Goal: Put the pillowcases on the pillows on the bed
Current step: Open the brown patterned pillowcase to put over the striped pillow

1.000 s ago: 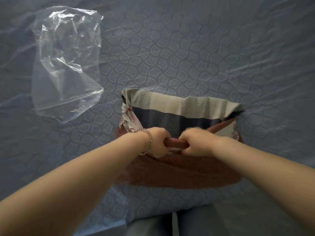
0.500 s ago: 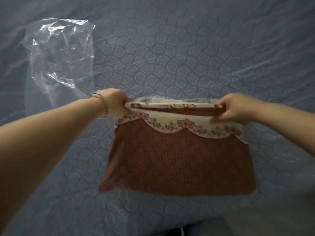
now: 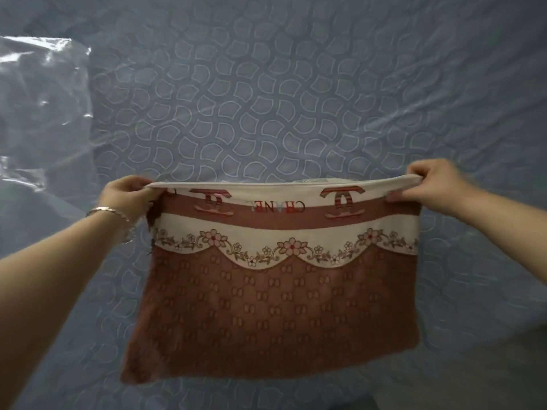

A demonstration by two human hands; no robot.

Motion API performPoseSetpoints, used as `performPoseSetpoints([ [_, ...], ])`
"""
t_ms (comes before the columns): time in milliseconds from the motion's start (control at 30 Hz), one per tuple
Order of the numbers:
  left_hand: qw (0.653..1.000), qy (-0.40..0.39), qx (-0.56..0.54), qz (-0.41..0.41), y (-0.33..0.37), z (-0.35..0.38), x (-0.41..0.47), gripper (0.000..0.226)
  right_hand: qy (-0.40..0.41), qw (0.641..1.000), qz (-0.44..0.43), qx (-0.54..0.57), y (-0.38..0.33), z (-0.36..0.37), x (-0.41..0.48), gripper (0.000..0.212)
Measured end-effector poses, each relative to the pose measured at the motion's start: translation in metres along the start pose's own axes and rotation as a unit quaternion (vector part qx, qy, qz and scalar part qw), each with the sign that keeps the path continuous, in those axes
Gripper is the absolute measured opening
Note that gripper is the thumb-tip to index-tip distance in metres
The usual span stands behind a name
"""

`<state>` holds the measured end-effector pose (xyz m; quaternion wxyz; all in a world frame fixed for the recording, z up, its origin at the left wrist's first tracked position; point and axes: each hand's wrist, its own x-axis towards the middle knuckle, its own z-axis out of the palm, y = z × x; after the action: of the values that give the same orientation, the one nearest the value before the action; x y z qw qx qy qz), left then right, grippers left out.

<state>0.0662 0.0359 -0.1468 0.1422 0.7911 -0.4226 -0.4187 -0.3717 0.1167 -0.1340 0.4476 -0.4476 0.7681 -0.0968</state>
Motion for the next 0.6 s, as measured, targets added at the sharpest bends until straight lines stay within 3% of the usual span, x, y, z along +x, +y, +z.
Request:
performPoseSetpoints([
  [67,0.994,-0.094,0.005,-0.054,0.006,-0.017,0.008,0.01,0.055,0.998,0.005,-0.011,0.005,0.018,0.008,0.044],
  [133,0.977,-0.133,0.158,-0.054,0.011,-0.034,0.018,0.008,0.073,0.996,-0.002,-0.058,0.011,0.036,0.017,0.04],
  [200,0.9,-0.162,0.404,-0.005,0.018,-0.039,0.019,0.024,0.07,0.997,0.005,-0.03,0.014,0.052,0.023,0.035],
  [267,0.814,-0.17,0.55,0.074,0.028,-0.032,0.01,0.038,0.092,0.993,0.06,0.045,0.012,0.063,0.023,0.041],
  [333,0.797,-0.157,0.575,0.098,0.033,-0.026,-0.002,0.046,0.112,0.983,0.103,0.106,0.012,0.068,0.019,0.041],
  [467,0.823,-0.137,0.54,0.114,0.029,-0.029,-0.037,0.047,0.058,0.988,0.068,0.126,-0.015,0.051,-0.017,0.038],
  [600,0.767,-0.212,0.587,0.149,0.043,-0.05,-0.1,0.041,-0.032,0.998,-0.054,0.007,-0.06,0.031,-0.081,0.053],
])
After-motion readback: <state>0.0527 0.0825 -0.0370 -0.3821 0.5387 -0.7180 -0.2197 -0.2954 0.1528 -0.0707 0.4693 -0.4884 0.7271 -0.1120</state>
